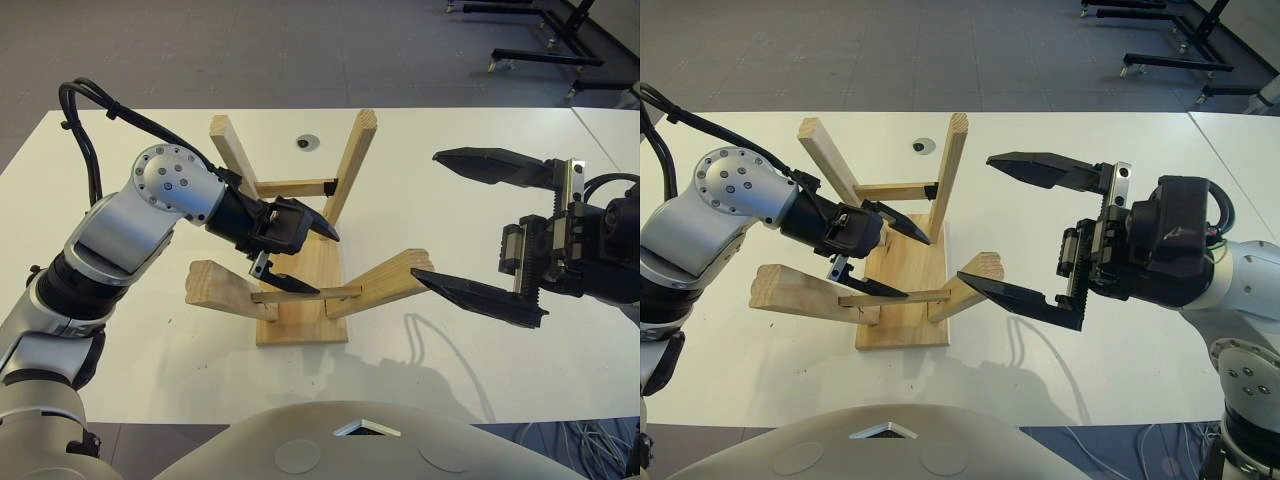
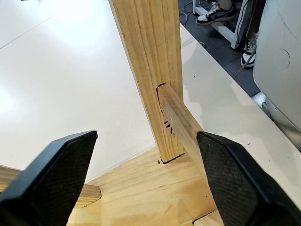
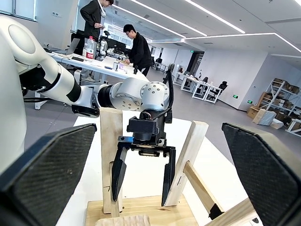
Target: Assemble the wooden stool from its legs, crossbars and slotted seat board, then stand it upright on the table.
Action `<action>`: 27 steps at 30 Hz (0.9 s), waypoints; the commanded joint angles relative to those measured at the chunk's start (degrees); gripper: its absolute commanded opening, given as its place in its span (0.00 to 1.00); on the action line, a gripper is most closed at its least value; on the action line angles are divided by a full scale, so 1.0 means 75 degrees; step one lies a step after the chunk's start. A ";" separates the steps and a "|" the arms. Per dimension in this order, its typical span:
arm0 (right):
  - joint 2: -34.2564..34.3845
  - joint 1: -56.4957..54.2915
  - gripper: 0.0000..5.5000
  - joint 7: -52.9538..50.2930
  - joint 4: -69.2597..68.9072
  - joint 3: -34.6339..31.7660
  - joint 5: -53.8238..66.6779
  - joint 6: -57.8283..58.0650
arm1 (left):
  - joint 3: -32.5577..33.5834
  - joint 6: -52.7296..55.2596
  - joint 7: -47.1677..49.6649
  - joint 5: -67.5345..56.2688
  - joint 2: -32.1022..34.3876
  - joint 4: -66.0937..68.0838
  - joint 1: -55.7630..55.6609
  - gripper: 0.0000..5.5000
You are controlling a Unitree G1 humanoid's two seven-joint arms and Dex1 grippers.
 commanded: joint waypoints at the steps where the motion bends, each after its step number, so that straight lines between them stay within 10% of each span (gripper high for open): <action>1: -0.0112 -0.0097 0.90 -0.0045 -0.0069 0.0006 0.0024 0.0006 | -0.0343 0.0133 0.0018 0.0533 0.0273 0.0115 0.0268 0.71; 27: -0.0230 -0.0453 0.90 -0.0017 -0.0016 0.0145 0.0232 0.0027 | -0.0997 0.0273 0.0093 0.0983 0.1069 0.0089 0.0778 0.71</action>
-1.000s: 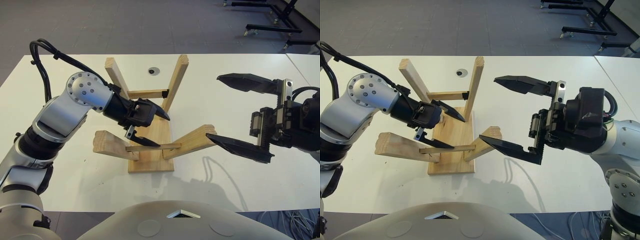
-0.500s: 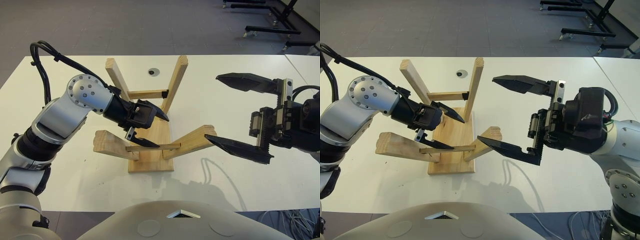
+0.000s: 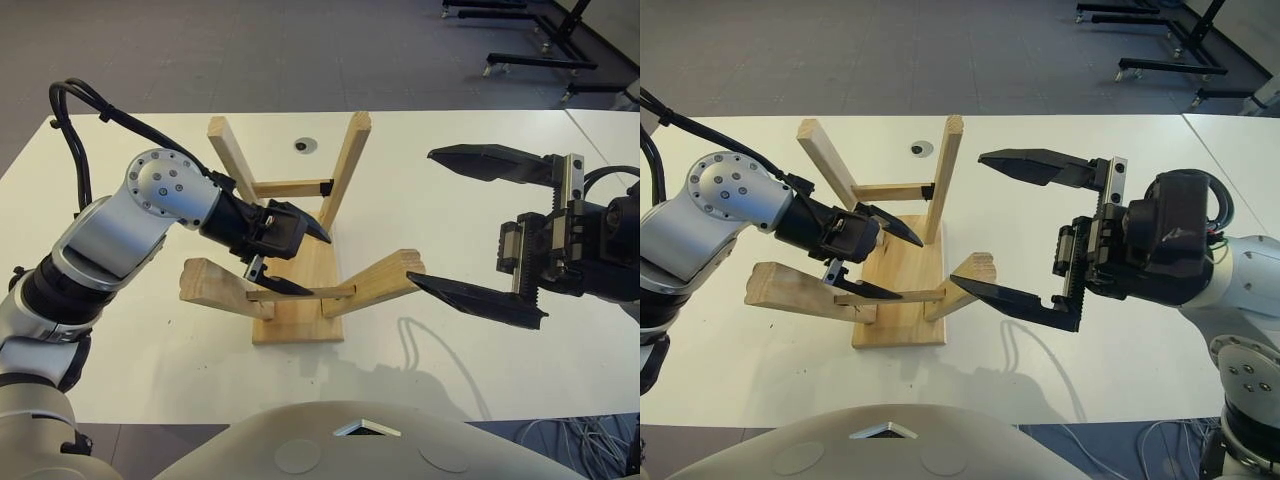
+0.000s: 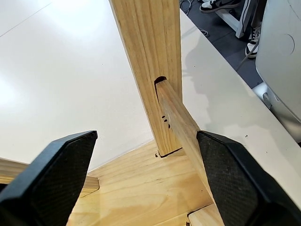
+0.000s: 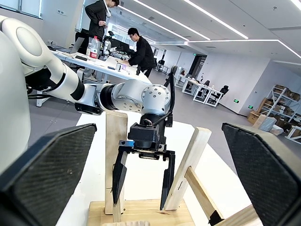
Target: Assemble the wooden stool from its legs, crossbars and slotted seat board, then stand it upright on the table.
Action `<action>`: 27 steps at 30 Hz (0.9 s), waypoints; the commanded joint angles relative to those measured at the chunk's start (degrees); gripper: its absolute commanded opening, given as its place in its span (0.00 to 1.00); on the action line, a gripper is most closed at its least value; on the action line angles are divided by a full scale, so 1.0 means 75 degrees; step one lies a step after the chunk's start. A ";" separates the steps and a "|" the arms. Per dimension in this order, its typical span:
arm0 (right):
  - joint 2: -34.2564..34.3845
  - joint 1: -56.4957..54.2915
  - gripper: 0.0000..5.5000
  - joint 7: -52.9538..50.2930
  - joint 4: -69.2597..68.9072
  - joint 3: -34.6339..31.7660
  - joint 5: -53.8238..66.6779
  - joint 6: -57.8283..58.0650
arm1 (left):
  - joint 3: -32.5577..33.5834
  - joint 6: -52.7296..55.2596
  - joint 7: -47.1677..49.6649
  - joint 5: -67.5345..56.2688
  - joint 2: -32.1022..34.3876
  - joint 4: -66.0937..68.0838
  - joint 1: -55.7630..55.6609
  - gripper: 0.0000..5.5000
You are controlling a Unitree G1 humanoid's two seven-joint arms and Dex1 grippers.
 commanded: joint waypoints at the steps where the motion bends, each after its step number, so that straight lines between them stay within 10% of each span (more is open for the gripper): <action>1: -0.0124 -0.0187 0.90 0.0048 -0.0005 0.0038 0.0165 0.0031 | -0.0724 0.0258 -0.0101 0.0940 0.0541 0.0281 0.0675 0.71; 27: 0.0324 0.0358 0.90 0.0550 0.0676 -0.0043 -0.0222 -0.0292 | 0.0163 0.0567 0.0506 -0.0200 0.0214 0.0479 0.0876 0.71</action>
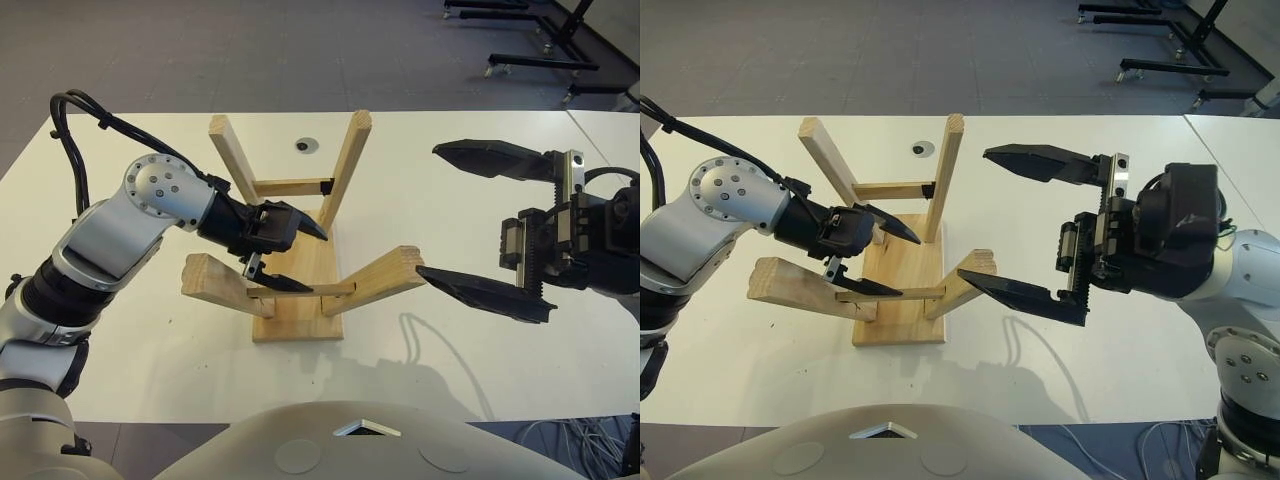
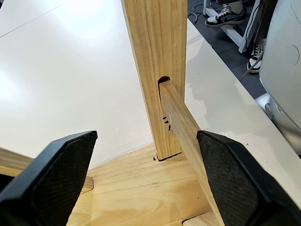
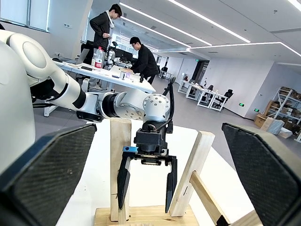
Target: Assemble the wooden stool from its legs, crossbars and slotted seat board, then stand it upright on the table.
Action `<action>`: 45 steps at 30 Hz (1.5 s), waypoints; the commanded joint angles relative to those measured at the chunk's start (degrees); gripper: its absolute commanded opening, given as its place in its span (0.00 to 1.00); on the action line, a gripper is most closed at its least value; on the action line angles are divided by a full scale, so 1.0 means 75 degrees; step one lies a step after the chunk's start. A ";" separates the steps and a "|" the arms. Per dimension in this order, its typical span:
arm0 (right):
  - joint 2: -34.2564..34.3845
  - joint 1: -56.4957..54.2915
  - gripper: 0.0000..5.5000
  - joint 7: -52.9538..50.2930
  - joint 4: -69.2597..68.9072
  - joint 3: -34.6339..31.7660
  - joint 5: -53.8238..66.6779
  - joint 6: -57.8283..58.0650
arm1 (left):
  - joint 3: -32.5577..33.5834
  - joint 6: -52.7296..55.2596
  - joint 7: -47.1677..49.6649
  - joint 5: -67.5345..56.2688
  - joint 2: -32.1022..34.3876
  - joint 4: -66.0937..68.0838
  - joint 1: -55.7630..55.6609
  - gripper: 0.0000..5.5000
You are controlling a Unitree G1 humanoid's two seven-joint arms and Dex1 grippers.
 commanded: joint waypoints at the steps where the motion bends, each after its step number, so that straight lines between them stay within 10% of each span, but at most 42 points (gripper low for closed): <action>1: 0.0167 0.0361 0.90 0.0284 0.0251 -0.0156 -0.0373 -0.0170 | 0.0089 0.0570 0.0163 0.0153 0.0235 0.0127 0.0478 0.71; 20: 0.0275 0.0464 0.90 0.0738 0.1133 -0.0509 -0.0053 -0.0111 | 0.2567 0.1829 0.1330 -0.2247 -0.0419 -0.0632 0.1055 0.71; 33: 0.0471 0.2166 0.90 0.2682 0.2829 -0.1352 -0.0996 -0.0381 | 0.7437 0.1094 -0.0059 -0.2975 0.0570 0.0133 0.4862 0.71; 45: 0.0999 0.1277 0.90 0.2986 0.3567 -0.0240 -0.1923 -0.0815 | 0.7157 0.1234 -0.0303 -0.3487 0.0436 0.0300 0.5480 0.71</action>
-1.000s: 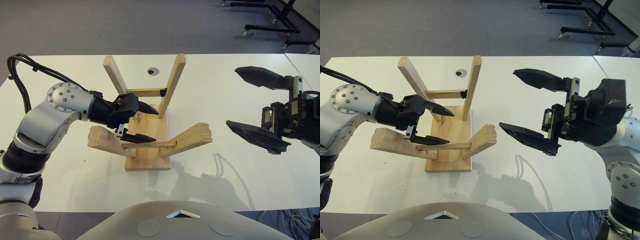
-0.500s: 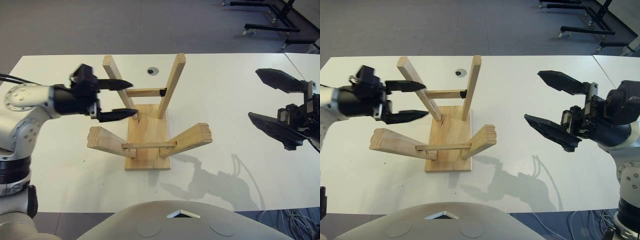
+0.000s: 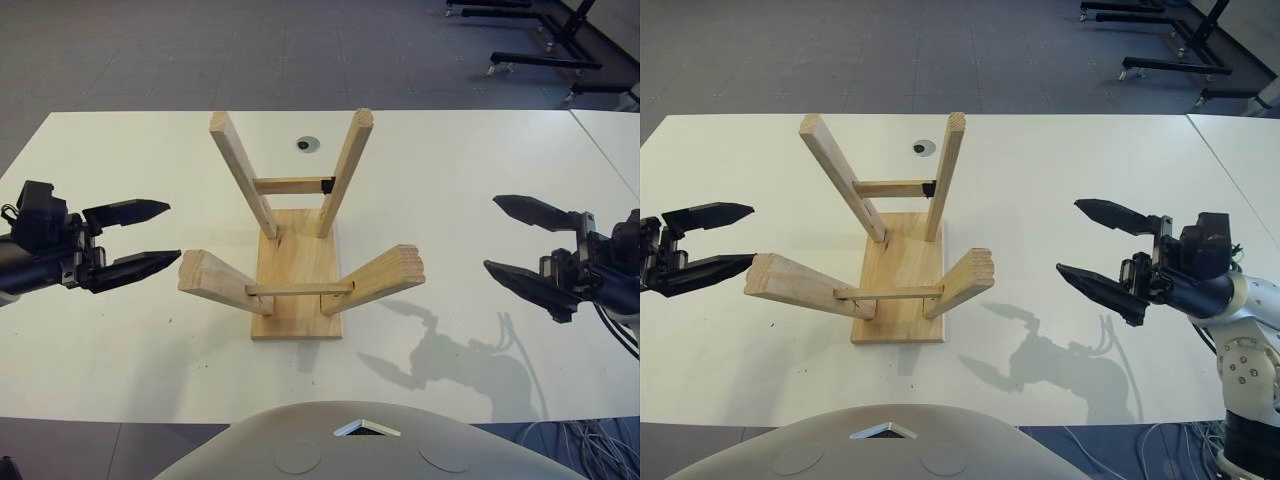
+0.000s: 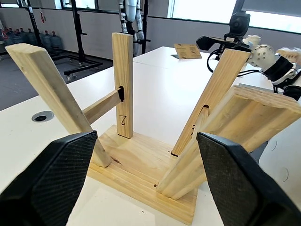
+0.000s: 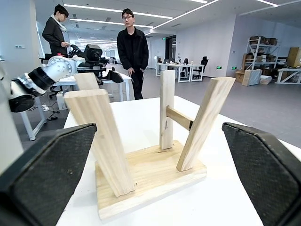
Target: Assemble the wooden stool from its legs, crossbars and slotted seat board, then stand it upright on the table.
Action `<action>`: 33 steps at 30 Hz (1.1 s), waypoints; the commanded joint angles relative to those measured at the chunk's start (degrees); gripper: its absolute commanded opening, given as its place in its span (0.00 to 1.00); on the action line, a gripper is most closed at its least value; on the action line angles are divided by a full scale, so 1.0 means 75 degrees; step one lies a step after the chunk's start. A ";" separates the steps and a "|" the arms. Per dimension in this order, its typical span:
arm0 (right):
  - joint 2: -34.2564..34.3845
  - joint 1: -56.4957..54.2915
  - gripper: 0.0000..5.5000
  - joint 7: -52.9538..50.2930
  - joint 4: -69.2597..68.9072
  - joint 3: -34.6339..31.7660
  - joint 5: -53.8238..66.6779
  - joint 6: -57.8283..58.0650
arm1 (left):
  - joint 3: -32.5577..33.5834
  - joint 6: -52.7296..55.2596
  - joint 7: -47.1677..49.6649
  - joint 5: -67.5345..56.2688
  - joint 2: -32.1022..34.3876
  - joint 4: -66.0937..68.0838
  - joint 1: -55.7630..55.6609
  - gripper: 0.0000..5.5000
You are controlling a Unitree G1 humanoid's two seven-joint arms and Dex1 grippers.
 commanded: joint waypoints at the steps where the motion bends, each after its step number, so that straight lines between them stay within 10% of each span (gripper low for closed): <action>1: 0.0128 -0.0498 0.90 -0.0007 0.0143 0.0457 -0.0373 -0.0153 | -0.0374 0.0114 -0.0007 -0.0101 0.0118 -0.0285 -0.0002 0.71; 33: 0.0404 -0.1619 0.90 -0.0406 -0.0531 0.1947 -0.0499 0.0359 | -0.1345 0.0234 0.0301 -0.0456 0.0216 -0.0723 -0.0671 0.71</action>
